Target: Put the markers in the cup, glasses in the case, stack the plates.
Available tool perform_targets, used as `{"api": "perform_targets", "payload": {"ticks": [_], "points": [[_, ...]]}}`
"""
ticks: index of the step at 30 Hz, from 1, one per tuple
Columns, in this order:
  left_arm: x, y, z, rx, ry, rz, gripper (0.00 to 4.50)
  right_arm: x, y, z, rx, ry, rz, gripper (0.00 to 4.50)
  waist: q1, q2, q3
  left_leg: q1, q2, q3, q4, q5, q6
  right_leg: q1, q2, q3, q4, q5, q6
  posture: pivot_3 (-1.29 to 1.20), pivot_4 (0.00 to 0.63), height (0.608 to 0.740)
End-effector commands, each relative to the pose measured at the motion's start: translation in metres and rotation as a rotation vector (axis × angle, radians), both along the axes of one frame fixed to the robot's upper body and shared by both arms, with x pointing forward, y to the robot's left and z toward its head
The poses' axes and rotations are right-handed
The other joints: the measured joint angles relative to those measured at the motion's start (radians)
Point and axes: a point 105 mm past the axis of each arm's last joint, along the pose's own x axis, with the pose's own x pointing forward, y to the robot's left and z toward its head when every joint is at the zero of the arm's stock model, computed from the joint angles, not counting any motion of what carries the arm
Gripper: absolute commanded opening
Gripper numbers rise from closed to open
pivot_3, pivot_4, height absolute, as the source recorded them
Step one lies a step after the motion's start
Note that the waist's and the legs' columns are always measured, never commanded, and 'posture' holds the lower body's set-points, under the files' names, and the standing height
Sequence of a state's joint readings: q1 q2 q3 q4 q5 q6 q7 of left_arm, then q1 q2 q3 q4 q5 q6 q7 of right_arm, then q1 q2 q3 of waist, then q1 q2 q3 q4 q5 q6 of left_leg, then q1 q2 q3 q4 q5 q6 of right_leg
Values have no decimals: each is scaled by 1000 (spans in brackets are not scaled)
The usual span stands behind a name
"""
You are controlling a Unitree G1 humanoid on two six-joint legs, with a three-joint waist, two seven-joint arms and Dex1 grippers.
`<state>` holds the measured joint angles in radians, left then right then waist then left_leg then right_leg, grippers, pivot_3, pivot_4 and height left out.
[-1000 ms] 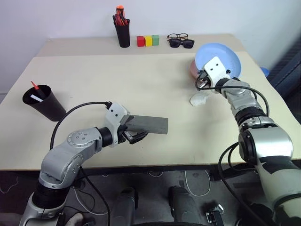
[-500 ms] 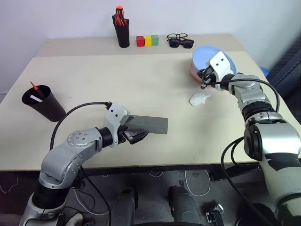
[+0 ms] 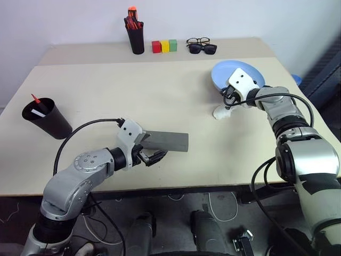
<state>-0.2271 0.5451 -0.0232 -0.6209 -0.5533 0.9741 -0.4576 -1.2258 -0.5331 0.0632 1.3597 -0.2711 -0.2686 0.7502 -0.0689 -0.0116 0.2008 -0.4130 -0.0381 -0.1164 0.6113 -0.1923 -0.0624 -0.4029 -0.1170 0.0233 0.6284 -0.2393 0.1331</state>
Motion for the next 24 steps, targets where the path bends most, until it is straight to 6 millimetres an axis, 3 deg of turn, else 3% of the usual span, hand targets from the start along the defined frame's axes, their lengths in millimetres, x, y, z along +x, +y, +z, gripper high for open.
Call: {"api": "perform_targets", "payload": {"ticks": [1,5,8,12,15,20,24], "points": [[-5,0,10,-3,-45,1,4500,2,0,11,-1,-47,-5,39,0,0,0,0,0,0,0,0,0,0,0,0,0,0,0,0,150,740],[-7,2,10,-3,-44,12,4500,3,2,11,-6,-54,-10,39,0,0,0,0,0,0,0,0,0,0,0,0,0,0,0,0,150,740],[-8,6,9,-2,-40,28,4500,6,2,15,-29,-90,-26,994,0,0,0,0,0,0,0,0,0,0,0,0,0,0,0,0,150,740],[-9,7,11,-3,-49,46,4500,16,-13,35,-232,-298,-162,2872,0,0,0,0,0,0,0,0,0,0,0,0,0,0,0,0,150,740],[-8,10,14,-7,-55,60,4500,18,-24,57,-283,-437,-252,2872,1,0,0,1,0,0,0,0,0,0,0,1,0,0,-1,0,150,740],[-6,10,12,-4,-43,48,4500,15,-34,54,-248,-456,-278,2872,1,0,0,1,0,0,0,0,0,0,0,1,0,-1,-1,0,150,740],[-3,2,10,-7,-37,6,4500,10,-38,59,-117,-469,-265,2872,1,0,0,1,0,0,0,0,0,0,0,1,0,0,-1,0,150,740]]}}
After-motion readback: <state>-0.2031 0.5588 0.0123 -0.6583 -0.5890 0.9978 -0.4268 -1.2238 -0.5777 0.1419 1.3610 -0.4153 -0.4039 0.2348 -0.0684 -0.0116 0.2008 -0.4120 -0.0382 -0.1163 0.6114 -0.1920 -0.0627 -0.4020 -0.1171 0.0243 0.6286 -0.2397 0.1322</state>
